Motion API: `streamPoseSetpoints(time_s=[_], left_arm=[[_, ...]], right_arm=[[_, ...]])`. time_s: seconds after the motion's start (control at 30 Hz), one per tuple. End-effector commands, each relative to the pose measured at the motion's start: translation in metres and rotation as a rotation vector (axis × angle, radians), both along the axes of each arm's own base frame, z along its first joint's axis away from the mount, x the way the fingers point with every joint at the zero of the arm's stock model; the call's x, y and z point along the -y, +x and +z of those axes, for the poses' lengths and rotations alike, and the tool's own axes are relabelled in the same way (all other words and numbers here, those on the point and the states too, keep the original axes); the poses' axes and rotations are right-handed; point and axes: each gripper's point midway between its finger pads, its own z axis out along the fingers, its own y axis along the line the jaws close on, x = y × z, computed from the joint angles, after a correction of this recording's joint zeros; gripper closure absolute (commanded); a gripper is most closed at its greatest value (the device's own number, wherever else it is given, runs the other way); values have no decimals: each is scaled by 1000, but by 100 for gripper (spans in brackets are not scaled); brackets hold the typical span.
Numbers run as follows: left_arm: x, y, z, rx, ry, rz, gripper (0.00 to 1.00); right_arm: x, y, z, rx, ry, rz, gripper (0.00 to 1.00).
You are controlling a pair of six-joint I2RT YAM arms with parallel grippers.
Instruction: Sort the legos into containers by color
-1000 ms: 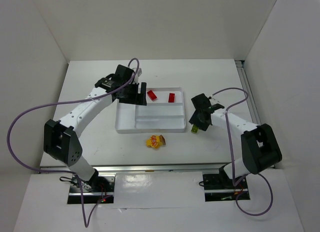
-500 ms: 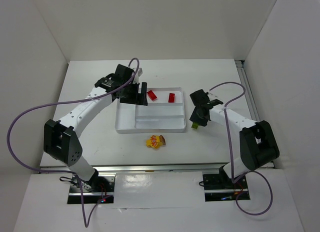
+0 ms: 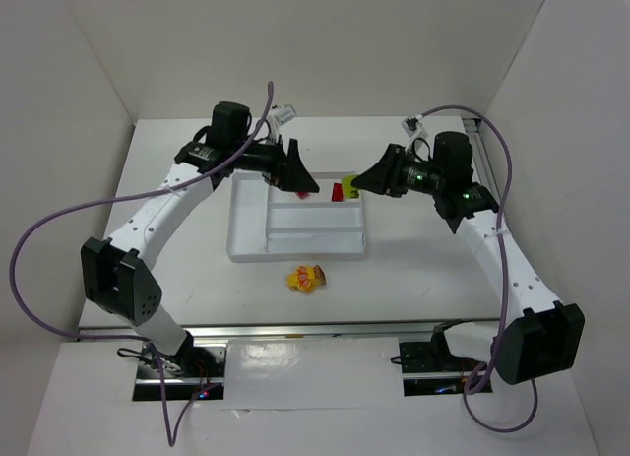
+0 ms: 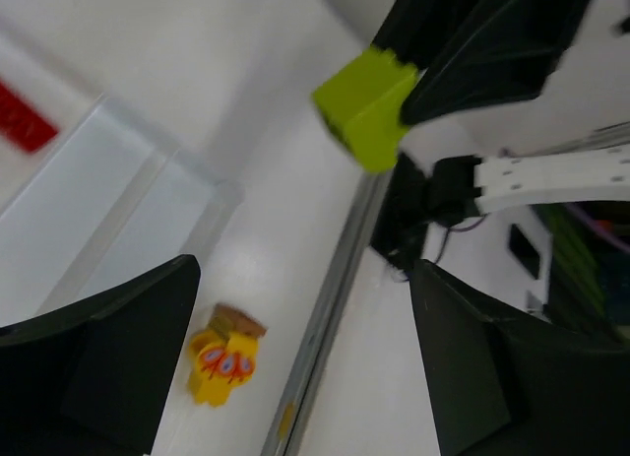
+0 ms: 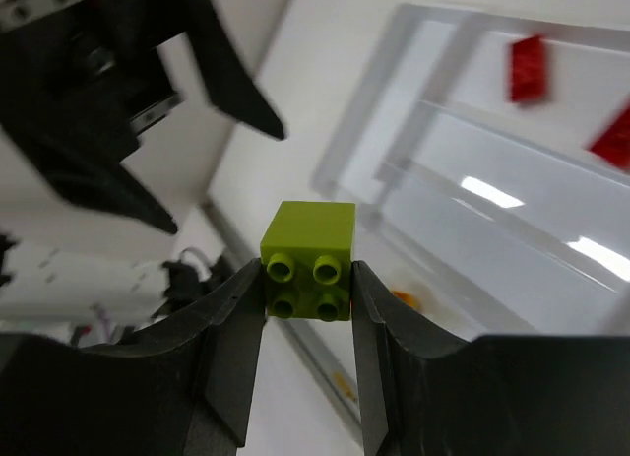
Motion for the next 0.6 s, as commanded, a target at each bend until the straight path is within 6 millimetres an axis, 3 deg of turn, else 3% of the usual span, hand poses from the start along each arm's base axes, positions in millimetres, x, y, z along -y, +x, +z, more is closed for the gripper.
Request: streamPoseSetpoints(time_s=[0.0,0.03,0.07,0.17,0.23,0.4,0.57], left_arm=[[9,-35,78,153,-293,-274,2],[6,-44,77,52,-336,-297,3],[9,-41,92,167,-384,-329,4],[8,-37,100,183,-408,-342,4],[10,-30,93,142,-391,-345,6],[15,-31,90,124,-401,-379,6],[36,-37,83,110,-364,-404,6]], right_arm=[[-27,-41,60,160,178,337,76],[-29,-42,67,179,207,352,77],[-30,-44,71,183,218,365,78],[-31,-52,83,208,243,410,78],[-32,-53,94,249,260,426,78],[-33,-51,93,235,270,424,79],[-34,-49,97,251,287,424,79]])
